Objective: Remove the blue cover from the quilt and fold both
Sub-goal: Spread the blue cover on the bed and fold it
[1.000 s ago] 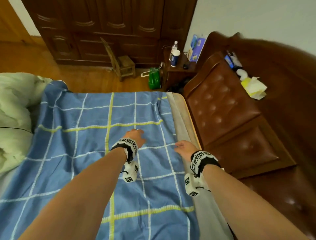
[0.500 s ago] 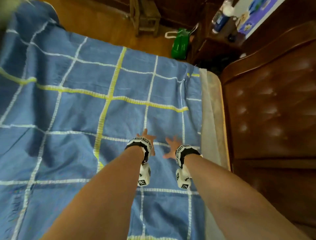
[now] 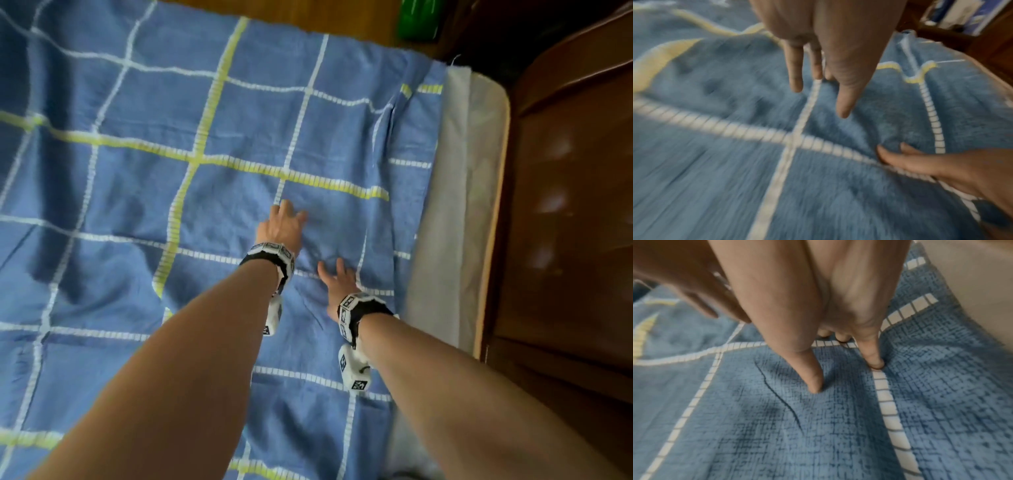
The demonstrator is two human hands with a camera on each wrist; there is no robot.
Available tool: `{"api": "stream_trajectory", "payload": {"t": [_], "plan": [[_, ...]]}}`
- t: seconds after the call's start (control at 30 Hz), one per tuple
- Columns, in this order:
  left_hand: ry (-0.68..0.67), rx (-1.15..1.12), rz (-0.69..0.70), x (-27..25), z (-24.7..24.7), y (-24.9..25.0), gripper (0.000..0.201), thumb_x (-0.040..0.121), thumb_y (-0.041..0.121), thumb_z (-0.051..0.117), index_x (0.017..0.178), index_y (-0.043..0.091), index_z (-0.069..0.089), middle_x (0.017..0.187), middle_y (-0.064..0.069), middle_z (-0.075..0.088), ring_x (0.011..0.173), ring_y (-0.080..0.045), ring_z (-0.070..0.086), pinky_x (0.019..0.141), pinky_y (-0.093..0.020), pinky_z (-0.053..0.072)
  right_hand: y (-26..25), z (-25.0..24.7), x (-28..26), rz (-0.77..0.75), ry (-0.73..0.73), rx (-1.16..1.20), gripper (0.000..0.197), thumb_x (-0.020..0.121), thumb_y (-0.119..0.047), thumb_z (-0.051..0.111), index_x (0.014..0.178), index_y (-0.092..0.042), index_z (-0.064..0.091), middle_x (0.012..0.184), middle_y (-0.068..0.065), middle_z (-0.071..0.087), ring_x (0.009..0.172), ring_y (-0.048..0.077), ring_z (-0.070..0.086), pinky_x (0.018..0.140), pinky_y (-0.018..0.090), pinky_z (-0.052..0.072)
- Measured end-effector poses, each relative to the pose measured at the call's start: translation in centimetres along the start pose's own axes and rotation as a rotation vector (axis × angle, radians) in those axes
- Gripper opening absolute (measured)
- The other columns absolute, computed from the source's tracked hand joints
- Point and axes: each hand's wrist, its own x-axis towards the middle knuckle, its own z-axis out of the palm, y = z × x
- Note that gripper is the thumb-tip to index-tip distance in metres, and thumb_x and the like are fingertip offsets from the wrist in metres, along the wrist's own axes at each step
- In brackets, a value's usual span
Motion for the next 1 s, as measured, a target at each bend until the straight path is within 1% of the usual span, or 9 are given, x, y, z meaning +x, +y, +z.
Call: {"api": "stream_trajectory", "payload": {"t": [0.1, 0.2, 0.27, 0.37, 0.5, 0.67, 0.77, 0.83, 1.0], "plan": [[-0.144, 0.022, 0.071, 2.7, -0.9, 2.4, 0.096, 0.078, 0.038, 0.079, 0.151, 0.044, 0.017, 0.162, -0.002, -0.012, 0.150, -0.028, -0.002, 0.110, -0.055, 0.033, 3.1, -2.7, -0.6, -0.030, 0.148, 0.111, 0.064, 0.090, -0.011, 0.054, 0.147, -0.035, 0.038, 0.157, -0.001, 0.034, 0.139, 0.028, 0.039, 0.111, 0.040, 0.038], [-0.243, 0.042, 0.052, 4.9, 0.2, 2.8, 0.108, 0.076, 0.047, 0.078, 0.153, 0.043, 0.002, 0.161, -0.003, -0.021, 0.150, -0.029, -0.007, 0.112, -0.062, 0.025, 8.2, -8.8, -1.2, 0.084, 0.510, 0.269, 0.029, 0.091, -0.025, 0.053, 0.116, -0.034, 0.065, 0.115, -0.006, 0.070, 0.107, 0.025, 0.064, 0.089, 0.033, 0.052], [-0.268, 0.078, 0.061, 6.2, 0.9, 2.6, 0.109, 0.077, 0.047, 0.077, 0.152, 0.043, -0.002, 0.161, -0.005, -0.022, 0.149, -0.031, -0.008, 0.112, -0.063, 0.025, 9.8, -12.1, 0.0, 0.093, 0.694, 0.361, 0.020, 0.092, -0.030, 0.055, 0.109, -0.029, 0.065, 0.107, -0.002, 0.070, 0.100, 0.026, 0.064, 0.084, 0.035, 0.053], [-0.323, 0.084, 0.069, 7.0, 1.2, 2.5, 0.112, 0.077, 0.043, 0.078, 0.152, 0.044, -0.006, 0.159, -0.004, -0.025, 0.149, -0.031, -0.011, 0.111, -0.064, 0.026, 8.6, -14.6, 3.5, 0.160, 0.811, 0.539, 0.043, 0.093, -0.042, 0.054, 0.129, -0.017, 0.053, 0.127, 0.011, 0.057, 0.118, 0.031, 0.052, 0.098, 0.041, 0.044], [-0.361, 0.072, 0.064, 7.2, 1.1, 3.0, 0.114, 0.077, 0.040, 0.079, 0.151, 0.044, -0.008, 0.158, -0.003, -0.028, 0.149, -0.029, -0.014, 0.110, -0.066, 0.025, 7.4, -17.0, 6.7, 0.401, 0.667, 0.557, 0.063, 0.099, -0.055, 0.024, 0.135, -0.010, 0.048, 0.133, 0.017, 0.052, 0.122, 0.037, 0.048, 0.102, 0.048, 0.038], [-0.354, 0.088, 0.049, 7.1, 1.2, 2.9, 0.113, 0.079, 0.038, 0.078, 0.151, 0.045, -0.009, 0.159, -0.001, -0.028, 0.149, -0.029, -0.014, 0.110, -0.066, 0.024, 8.0, -18.1, 7.7, 0.305, 0.588, 0.765, 0.039, 0.092, -0.041, 0.052, 0.109, -0.008, 0.063, 0.101, 0.013, 0.067, 0.092, 0.034, 0.063, 0.073, 0.033, 0.045], [-0.334, 0.106, 0.034, 6.8, 1.3, 3.0, 0.113, 0.079, 0.039, 0.077, 0.151, 0.045, -0.010, 0.159, -0.001, -0.027, 0.149, -0.028, -0.013, 0.111, -0.063, 0.025, 8.7, -18.3, 7.5, 0.197, 0.782, 0.939, 0.009, 0.090, -0.022, 0.059, 0.096, -0.017, 0.055, 0.082, 0.001, 0.062, 0.079, 0.026, 0.061, 0.067, 0.027, 0.044], [-0.324, 0.118, 0.014, 6.3, 0.8, 3.2, 0.112, 0.079, 0.040, 0.077, 0.151, 0.045, -0.009, 0.159, -0.001, -0.025, 0.149, -0.028, -0.011, 0.112, -0.062, 0.026, 9.4, -18.8, 6.5, 0.192, 0.917, 0.931, 0.014, 0.093, -0.017, 0.056, 0.083, -0.020, 0.047, 0.068, -0.005, 0.052, 0.065, 0.020, 0.052, 0.054, 0.025, 0.038], [-0.091, 0.126, 0.098, 3.8, -0.5, 8.5, 0.125, 0.066, 0.054, 0.082, 0.150, 0.046, -0.010, 0.156, 0.007, -0.032, 0.149, -0.025, -0.016, 0.107, -0.070, 0.025, 13.9, -18.9, 3.1, 0.362, 1.113, 0.939, 0.011, 0.093, -0.009, 0.048, 0.089, -0.018, 0.054, 0.092, 0.009, 0.065, 0.082, 0.029, 0.060, 0.069, 0.035, 0.046]]}}
